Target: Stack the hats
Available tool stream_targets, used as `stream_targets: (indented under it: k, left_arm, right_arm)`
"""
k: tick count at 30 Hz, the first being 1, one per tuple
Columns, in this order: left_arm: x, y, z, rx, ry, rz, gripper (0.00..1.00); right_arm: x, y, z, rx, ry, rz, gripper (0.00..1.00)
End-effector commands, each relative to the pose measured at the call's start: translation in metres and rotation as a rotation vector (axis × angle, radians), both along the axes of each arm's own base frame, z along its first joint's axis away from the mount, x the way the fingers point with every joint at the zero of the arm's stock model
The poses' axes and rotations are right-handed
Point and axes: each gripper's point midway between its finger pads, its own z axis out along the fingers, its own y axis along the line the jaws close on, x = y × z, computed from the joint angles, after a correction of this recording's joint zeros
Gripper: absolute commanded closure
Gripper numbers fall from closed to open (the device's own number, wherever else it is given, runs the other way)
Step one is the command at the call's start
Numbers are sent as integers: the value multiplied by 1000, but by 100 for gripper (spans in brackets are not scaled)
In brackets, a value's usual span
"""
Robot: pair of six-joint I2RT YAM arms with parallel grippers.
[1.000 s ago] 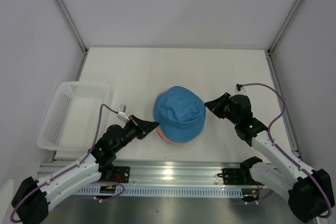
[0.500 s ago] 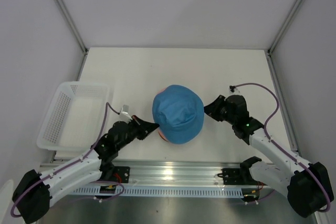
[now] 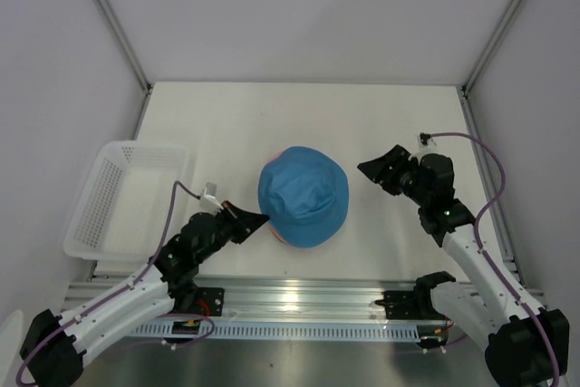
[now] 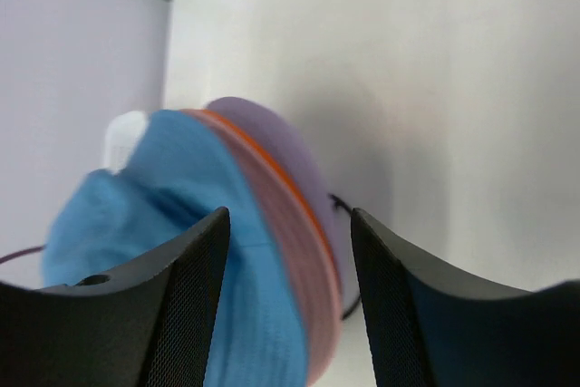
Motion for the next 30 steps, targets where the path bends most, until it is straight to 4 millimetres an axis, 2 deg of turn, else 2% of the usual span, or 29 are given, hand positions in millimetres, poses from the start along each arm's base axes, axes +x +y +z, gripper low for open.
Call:
stream_targets:
  k: [1, 2, 5, 8, 10, 17, 20, 21, 22, 26, 30]
  left_arm:
    - [0, 6, -15, 96, 21, 6, 99]
    - [-1, 6, -17, 103, 29, 1, 99]
    - [3, 1, -10, 91, 13, -11, 99]
    - [3, -2, -11, 94, 15, -21, 99]
    - [3, -3, -9, 91, 12, -24, 99]
    - [3, -4, -8, 87, 5, -31, 99]
    - [4, -4, -7, 87, 1, -30, 99]
    - [3, -4, -8, 89, 3, -32, 99]
    - [3, -4, -8, 90, 4, -33, 99]
    - [3, -4, -14, 99, 16, -34, 99]
    - [1, -5, -21, 113, 44, -40, 99]
  right_arm:
    - [-3, 28, 58, 108, -175, 159, 40]
    - [-2, 31, 63, 112, -198, 170, 40]
    - [-3, 47, 59, 115, -202, 228, 41]
    - [-2, 61, 45, 101, -174, 265, 43]
    - [2, 65, 30, 83, -138, 272, 43]
    - [7, 70, 6, 39, -91, 271, 50]
    - [8, 70, 5, 51, -87, 262, 65]
    - [10, 69, 4, 54, -86, 252, 89]
    - [12, 67, 1, 59, -76, 221, 100]
    - [18, 58, -16, 58, -51, 145, 100]
    - [16, 59, -48, 44, 46, 144, 100]
